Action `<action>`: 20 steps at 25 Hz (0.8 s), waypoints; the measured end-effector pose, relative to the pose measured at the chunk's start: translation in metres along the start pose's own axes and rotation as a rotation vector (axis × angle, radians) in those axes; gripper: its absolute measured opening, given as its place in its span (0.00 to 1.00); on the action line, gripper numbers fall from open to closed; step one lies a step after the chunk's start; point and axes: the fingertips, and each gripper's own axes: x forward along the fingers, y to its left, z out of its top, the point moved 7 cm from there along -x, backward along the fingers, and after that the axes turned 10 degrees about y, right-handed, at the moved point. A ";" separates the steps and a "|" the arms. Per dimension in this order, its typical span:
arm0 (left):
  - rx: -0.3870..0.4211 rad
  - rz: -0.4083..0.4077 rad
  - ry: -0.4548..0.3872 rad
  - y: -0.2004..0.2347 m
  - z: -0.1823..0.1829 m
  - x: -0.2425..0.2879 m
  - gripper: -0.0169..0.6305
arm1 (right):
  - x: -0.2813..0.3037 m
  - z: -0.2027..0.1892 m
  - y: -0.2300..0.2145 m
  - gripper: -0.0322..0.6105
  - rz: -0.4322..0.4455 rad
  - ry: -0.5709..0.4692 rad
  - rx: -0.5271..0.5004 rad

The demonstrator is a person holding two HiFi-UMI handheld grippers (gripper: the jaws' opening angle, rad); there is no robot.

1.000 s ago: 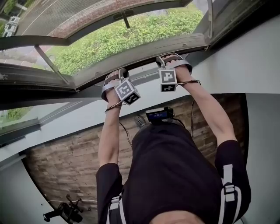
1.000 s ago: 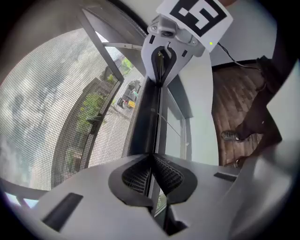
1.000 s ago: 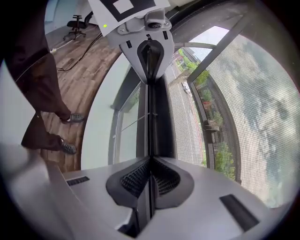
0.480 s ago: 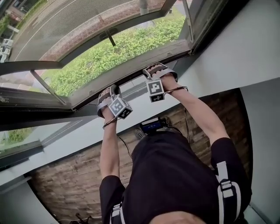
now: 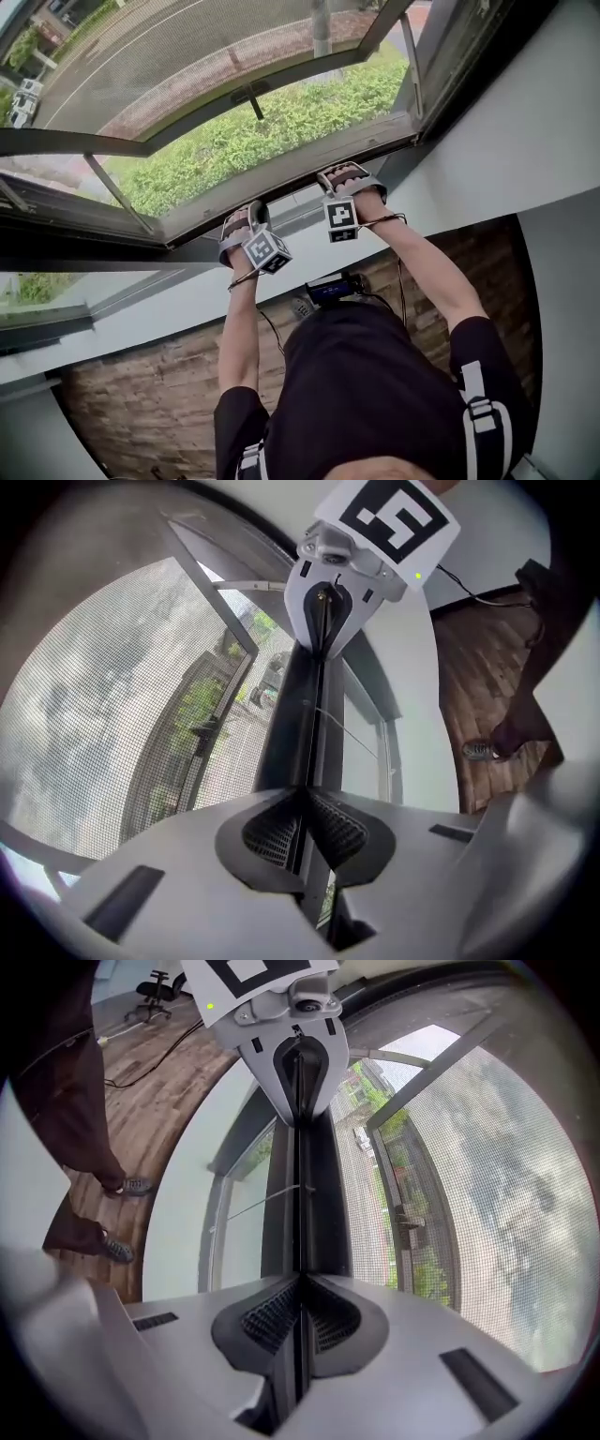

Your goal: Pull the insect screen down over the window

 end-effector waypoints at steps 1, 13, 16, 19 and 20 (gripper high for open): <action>0.004 0.000 -0.001 -0.001 -0.001 0.000 0.07 | 0.000 0.000 0.000 0.08 0.001 0.002 -0.006; -0.287 0.023 -0.107 0.006 0.006 -0.049 0.11 | -0.032 -0.017 0.014 0.11 0.002 -0.095 0.208; -0.669 -0.123 -0.285 -0.010 0.005 -0.075 0.11 | -0.042 -0.026 0.040 0.11 0.161 -0.191 0.441; -1.157 -0.257 -0.463 -0.038 -0.016 -0.117 0.11 | -0.061 -0.027 0.061 0.11 0.323 -0.308 0.609; -1.313 -0.273 -0.505 -0.054 -0.027 -0.132 0.11 | -0.063 -0.028 0.072 0.11 0.368 -0.351 0.630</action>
